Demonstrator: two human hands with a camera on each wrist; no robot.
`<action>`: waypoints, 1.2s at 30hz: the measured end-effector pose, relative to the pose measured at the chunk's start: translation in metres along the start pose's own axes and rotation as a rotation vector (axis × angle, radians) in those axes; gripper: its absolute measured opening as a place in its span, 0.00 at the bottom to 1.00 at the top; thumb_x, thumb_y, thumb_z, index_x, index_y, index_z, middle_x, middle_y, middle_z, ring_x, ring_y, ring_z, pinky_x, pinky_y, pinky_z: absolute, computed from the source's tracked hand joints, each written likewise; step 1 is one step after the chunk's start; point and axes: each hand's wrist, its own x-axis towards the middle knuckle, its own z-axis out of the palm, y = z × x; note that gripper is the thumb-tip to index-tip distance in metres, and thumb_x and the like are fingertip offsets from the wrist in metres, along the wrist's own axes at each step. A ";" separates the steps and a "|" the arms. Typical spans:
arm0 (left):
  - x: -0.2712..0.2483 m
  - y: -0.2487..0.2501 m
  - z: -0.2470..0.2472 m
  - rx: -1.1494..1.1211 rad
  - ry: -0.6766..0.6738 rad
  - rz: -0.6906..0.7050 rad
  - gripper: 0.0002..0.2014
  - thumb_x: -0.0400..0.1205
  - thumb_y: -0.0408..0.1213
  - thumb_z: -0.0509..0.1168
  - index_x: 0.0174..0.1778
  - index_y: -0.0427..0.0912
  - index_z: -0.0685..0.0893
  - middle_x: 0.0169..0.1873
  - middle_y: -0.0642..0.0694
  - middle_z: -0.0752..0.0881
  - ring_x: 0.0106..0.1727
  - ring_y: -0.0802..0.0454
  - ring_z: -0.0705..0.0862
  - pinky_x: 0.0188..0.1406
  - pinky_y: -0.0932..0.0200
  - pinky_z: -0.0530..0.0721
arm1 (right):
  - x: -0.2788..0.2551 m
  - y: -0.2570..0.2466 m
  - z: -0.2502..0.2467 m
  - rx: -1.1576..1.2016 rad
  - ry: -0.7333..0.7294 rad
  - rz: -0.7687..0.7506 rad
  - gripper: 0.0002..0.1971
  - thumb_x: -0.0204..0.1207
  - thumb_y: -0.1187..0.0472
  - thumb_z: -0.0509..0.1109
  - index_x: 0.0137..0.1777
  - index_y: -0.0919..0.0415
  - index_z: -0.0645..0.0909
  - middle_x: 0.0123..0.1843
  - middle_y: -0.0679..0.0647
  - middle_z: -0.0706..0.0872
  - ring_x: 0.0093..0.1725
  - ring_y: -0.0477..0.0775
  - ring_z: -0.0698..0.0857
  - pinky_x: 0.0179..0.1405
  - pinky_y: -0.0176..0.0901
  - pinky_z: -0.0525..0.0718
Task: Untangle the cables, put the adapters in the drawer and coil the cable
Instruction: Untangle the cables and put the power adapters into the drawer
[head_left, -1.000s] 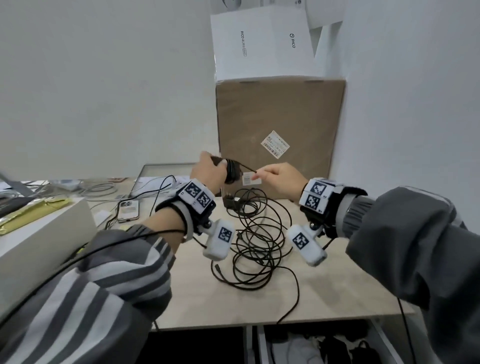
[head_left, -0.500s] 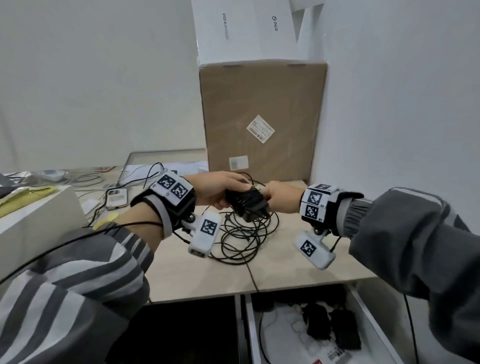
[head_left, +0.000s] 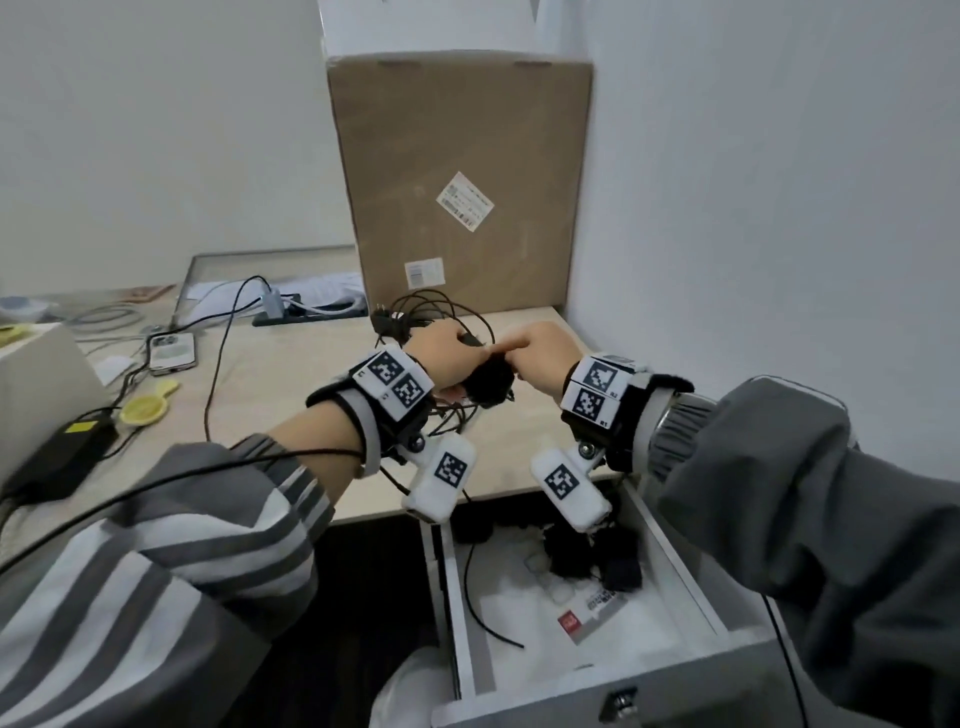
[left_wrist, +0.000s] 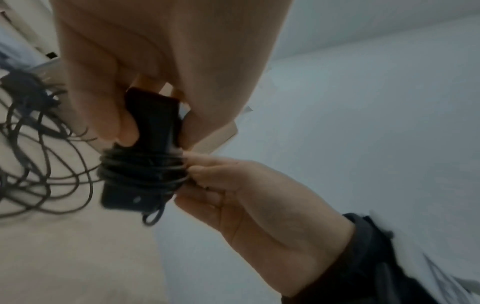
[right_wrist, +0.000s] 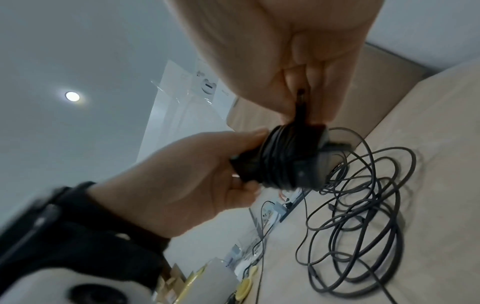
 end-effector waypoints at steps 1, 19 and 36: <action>-0.002 0.000 0.006 -0.056 0.034 0.005 0.12 0.82 0.42 0.65 0.34 0.42 0.77 0.34 0.41 0.84 0.29 0.49 0.85 0.25 0.57 0.87 | -0.006 0.000 -0.002 0.008 0.035 -0.001 0.17 0.76 0.72 0.60 0.54 0.63 0.89 0.52 0.58 0.89 0.53 0.56 0.82 0.58 0.46 0.79; -0.053 -0.006 0.084 -0.573 -0.258 -0.164 0.15 0.82 0.50 0.66 0.51 0.40 0.84 0.38 0.45 0.85 0.29 0.56 0.81 0.24 0.68 0.76 | -0.102 0.074 -0.008 -0.259 -0.086 -0.055 0.35 0.63 0.51 0.82 0.70 0.56 0.76 0.61 0.58 0.79 0.59 0.57 0.80 0.52 0.39 0.73; -0.073 -0.082 0.094 -0.138 -0.238 -0.486 0.05 0.81 0.35 0.65 0.46 0.36 0.79 0.47 0.38 0.80 0.46 0.41 0.79 0.37 0.55 0.79 | -0.131 0.101 0.000 -0.167 -0.360 0.191 0.26 0.63 0.49 0.83 0.60 0.58 0.84 0.50 0.51 0.87 0.49 0.51 0.84 0.53 0.42 0.81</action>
